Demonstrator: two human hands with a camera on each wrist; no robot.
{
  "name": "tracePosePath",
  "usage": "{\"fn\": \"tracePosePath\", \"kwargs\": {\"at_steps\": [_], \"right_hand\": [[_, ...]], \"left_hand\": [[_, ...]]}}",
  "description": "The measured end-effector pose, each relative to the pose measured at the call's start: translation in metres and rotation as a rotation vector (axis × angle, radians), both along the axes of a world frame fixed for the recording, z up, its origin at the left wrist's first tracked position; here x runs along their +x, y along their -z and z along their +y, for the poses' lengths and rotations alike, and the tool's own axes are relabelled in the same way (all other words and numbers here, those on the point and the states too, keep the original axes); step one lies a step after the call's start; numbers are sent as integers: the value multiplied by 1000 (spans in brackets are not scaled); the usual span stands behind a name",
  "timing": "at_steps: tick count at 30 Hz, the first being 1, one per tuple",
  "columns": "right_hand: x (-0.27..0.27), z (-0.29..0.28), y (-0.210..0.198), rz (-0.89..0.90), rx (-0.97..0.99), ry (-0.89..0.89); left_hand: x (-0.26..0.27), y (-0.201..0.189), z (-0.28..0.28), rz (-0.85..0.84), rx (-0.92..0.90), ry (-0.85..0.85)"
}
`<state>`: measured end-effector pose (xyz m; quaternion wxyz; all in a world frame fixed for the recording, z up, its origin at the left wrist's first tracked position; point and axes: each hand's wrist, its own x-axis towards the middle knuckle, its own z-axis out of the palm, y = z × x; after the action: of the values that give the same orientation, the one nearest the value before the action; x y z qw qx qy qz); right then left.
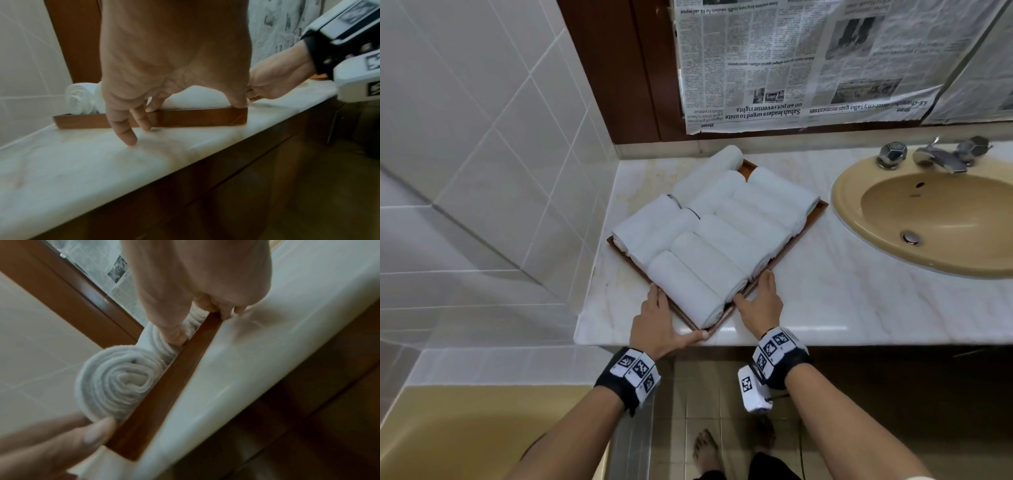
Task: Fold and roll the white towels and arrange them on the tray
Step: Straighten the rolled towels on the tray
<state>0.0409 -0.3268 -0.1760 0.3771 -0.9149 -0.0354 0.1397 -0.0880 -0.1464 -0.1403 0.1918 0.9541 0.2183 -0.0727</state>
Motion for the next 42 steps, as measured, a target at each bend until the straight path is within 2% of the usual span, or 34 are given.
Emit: {"fn": "tracePosePath", "kwargs": {"at_steps": [6,13,21,26,30,33,38,42], "right_hand": [[24,-35,4,-6,21,-156],[53,-37,-3,-53,36,-363],[102,-23,-16,-19,59,-545],[136,2,-12,-28,49,-639],[157,18,-2,46,29,-638],[145,10,-4,107,68,-626],[83,-19,-7,-14,11,-814],[76,-15,-1,-61,-22,-754]], "left_hand": [[-7,5,-47,30,91,-93],[-8,7,-84,53,173,-241],[19,7,-103,-42,-55,-480],[34,4,-89,-147,-218,-585],[38,7,-74,-235,-300,-647],[41,13,-63,-250,-322,-706],[46,14,-56,-257,-323,-731],[61,8,-51,-230,-316,-742]]}}
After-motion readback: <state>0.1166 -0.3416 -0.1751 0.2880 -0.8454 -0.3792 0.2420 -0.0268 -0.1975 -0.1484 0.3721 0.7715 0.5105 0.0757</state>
